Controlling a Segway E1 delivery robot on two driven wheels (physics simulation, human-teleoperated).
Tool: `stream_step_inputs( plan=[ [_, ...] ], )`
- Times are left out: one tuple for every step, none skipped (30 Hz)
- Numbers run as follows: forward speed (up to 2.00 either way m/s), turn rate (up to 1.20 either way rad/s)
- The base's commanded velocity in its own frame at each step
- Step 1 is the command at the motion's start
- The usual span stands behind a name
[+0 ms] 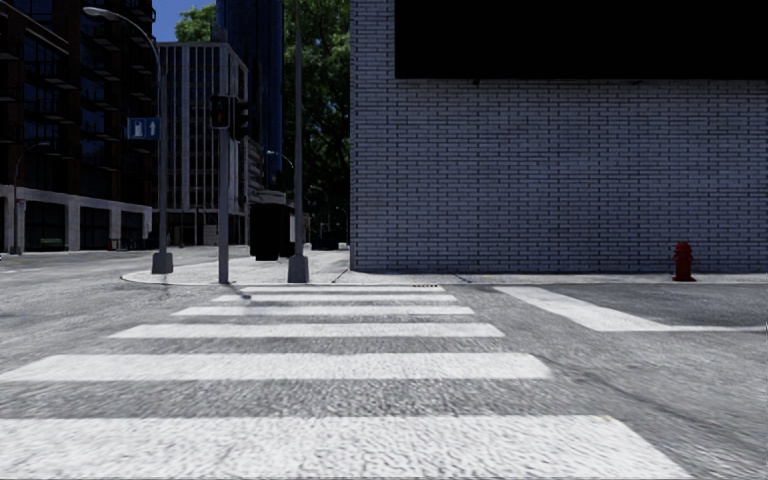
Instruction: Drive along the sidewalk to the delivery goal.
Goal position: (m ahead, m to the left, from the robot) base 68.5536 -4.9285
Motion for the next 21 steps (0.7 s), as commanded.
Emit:
stream_step_inputs(
  plan=[
    [2.0, 0.0],
    [2.0, 0.0],
    [2.0, 0.0],
    [2.0, 0.0],
    [2.0, 0.0],
    [2.0, 0.0],
    [2.0, 0.0],
    [2.0, 0.0],
    [2.0, 0.0],
    [2.0, 0.0],
    [2.0, 0.0],
    [2.0, 0.0],
    [2.0, 0.0],
    [2.0, 0.0],
    [2.0, 0.0],
    [2.0, 0.0],
    [2.0, 0.0],
    [2.0, 0.0],
    [2.0, 0.0],
    [2.0, 0.0],
    [2.0, 0.0]
  ],
)
